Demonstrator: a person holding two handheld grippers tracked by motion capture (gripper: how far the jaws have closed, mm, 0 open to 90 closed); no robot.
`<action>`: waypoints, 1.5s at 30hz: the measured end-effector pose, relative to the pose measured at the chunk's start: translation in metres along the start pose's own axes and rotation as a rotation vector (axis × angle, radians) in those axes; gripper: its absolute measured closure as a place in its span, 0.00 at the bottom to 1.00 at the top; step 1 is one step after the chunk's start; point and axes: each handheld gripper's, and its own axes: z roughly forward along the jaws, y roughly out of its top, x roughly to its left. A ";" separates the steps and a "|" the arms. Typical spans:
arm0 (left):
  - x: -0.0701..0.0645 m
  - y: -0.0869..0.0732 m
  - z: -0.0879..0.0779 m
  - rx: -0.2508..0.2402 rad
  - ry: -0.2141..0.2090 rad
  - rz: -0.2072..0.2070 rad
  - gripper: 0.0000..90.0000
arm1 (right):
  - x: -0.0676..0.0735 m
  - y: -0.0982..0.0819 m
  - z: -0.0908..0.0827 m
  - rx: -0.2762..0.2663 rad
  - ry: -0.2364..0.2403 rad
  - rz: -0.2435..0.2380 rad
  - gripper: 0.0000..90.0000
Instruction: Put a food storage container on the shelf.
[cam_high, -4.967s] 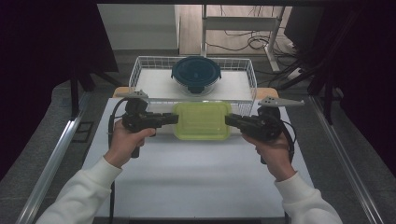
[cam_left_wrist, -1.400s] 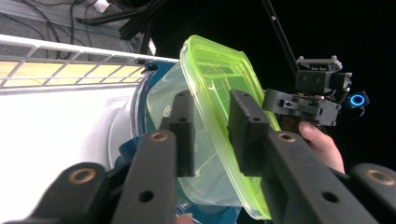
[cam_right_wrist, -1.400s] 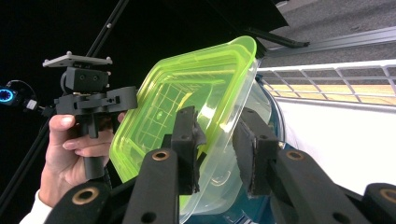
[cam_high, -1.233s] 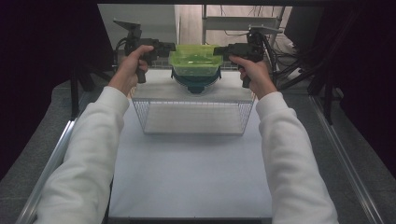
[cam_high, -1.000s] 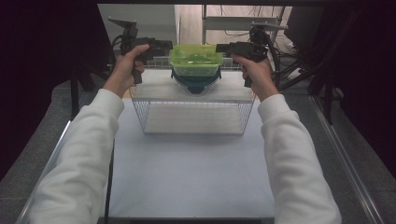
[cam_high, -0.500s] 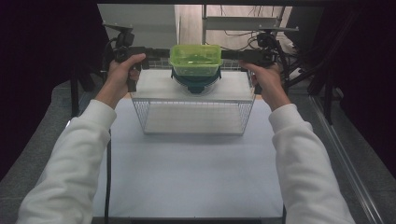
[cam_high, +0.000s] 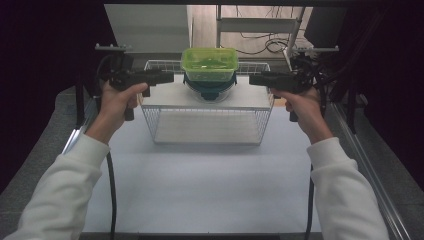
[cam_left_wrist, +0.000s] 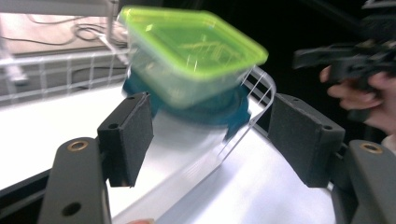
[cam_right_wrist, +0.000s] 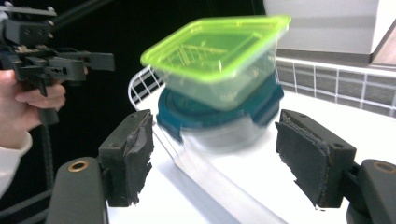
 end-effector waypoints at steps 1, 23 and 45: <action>-0.003 -0.007 -0.002 0.008 0.006 0.017 0.34 | 0.002 -0.005 -0.003 0.006 -0.009 -0.013 0.30; -0.043 -0.170 0.004 0.187 0.016 0.104 0.31 | 0.036 -0.161 -0.023 0.098 -0.021 -0.155 0.30; -0.037 -0.250 0.019 0.308 0.077 0.055 0.27 | 0.012 -0.259 0.006 0.270 -0.083 -0.049 0.23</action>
